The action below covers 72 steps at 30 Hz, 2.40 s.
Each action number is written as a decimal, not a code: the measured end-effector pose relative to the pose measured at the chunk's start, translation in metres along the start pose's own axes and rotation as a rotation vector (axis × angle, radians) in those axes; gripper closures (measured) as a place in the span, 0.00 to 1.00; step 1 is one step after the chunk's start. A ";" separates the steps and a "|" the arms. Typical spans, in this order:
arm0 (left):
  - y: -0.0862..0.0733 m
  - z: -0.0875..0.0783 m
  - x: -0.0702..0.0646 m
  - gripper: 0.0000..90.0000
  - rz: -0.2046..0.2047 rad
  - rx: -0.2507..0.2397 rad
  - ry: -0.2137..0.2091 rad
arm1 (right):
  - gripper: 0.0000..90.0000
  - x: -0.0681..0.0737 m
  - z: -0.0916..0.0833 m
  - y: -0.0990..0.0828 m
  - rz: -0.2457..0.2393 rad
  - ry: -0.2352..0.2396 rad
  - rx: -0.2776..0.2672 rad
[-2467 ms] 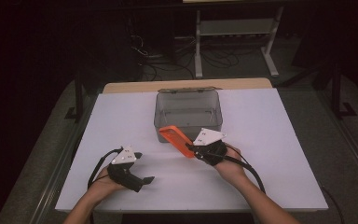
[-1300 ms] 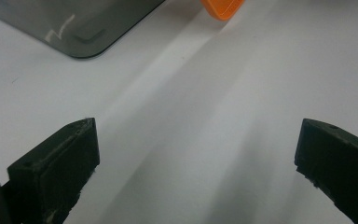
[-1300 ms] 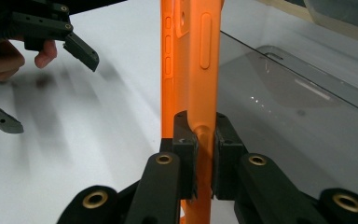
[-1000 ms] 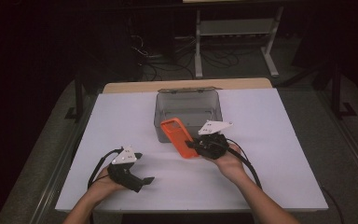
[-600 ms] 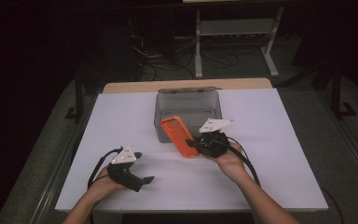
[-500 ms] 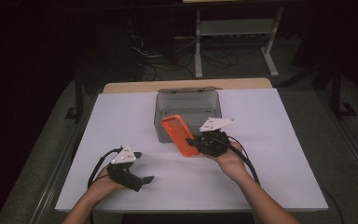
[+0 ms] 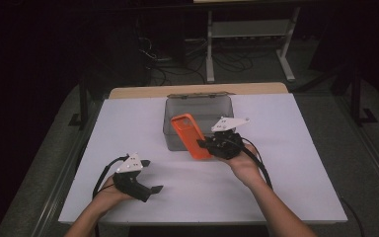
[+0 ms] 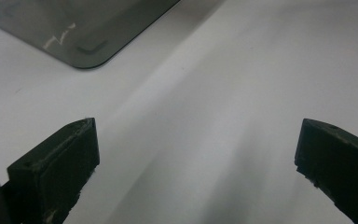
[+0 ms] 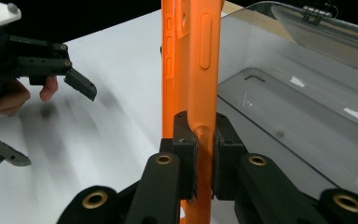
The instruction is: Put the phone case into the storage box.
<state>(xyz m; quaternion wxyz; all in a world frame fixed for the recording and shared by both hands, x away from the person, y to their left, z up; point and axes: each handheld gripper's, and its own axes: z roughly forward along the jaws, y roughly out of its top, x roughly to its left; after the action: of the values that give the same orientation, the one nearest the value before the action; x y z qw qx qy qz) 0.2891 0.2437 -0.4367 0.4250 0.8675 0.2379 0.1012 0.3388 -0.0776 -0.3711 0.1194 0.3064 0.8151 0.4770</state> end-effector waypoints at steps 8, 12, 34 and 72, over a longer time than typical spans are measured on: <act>-0.001 0.001 0.001 0.00 0.000 0.005 -0.008 | 0.90 -0.002 -0.006 0.011 0.003 -0.016 -0.008; -0.001 0.001 0.001 0.00 -0.001 0.002 -0.009 | 0.90 -0.004 -0.009 0.016 0.003 -0.012 -0.008; 0.000 0.000 0.001 0.00 -0.015 0.006 -0.021 | 0.90 -0.016 -0.014 0.042 0.004 -0.022 -0.029; -0.001 0.000 0.000 0.00 -0.018 0.011 -0.022 | 0.90 -0.049 0.004 0.074 0.004 -0.118 0.005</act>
<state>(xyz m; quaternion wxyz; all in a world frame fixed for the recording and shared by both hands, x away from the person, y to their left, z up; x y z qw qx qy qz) 0.2890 0.2440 -0.4379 0.4236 0.8688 0.2415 0.0864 0.4080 -0.0788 -0.3146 0.1655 0.3358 0.8072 0.4563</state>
